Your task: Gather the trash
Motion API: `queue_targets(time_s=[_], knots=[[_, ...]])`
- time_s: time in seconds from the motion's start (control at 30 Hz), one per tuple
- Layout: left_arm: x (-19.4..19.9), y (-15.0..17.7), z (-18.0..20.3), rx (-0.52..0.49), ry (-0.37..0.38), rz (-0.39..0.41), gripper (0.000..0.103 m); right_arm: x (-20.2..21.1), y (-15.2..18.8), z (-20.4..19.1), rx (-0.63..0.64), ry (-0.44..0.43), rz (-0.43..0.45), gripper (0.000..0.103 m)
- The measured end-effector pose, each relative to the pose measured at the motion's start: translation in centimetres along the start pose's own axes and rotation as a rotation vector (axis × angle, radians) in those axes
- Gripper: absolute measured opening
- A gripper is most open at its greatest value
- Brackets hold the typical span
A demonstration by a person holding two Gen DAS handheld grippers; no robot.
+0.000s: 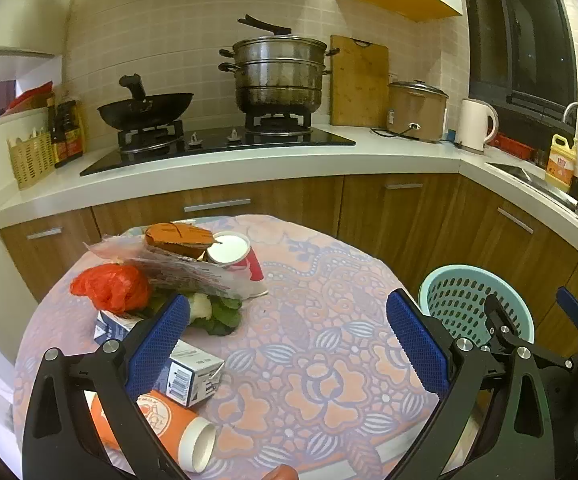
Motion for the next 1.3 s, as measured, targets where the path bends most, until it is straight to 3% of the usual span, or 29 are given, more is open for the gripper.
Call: queue_targets(time_s=[0.43,0.53,0.8,1.03,1.2,1.3], knots=[[0.8,-0.2,-2.8,0.022,-0.046,0.022,0.096,0.8,-0.6,-2.7,0.045,-0.045,0.026,0.093],[1.2,-0.4,-5.1,0.051,-0.067,0.018,0.096,0.9,-1.0,-3.1,0.051,-0.069,0.025,0.085],[4.8,-0.4,-17.2,0.211,-0.204,0.042,0.095,2.1,-2.5,-7.1,0.143,-0.241,0.086,0.073],[5.8,2.1,-21.5,0.214,-0.343,0.001,0.095,3.0,-3.3,-10.9,0.229,-0.441,0.11,0.073],[4.5,3.7,-22.0,0.214,-0.257,-0.049,0.095,2.8,-4.0,-13.7,0.297,-0.544,0.122,0.072],[3.0,3.6,-22.0,0.207,-0.213,-0.06,0.092,2.3,-4.3,-15.3,0.337,-0.576,0.123,0.06]])
Point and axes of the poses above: each gripper's, at about its wrist camera, not at the fingertips, and x roughly against the way its jaws point, z to its right, y to its underside, the point moved 5 cm from there along -x, roughly the way its jaws point, and after that the axes turned 5 degrees about -z, right-handed, at the moved point
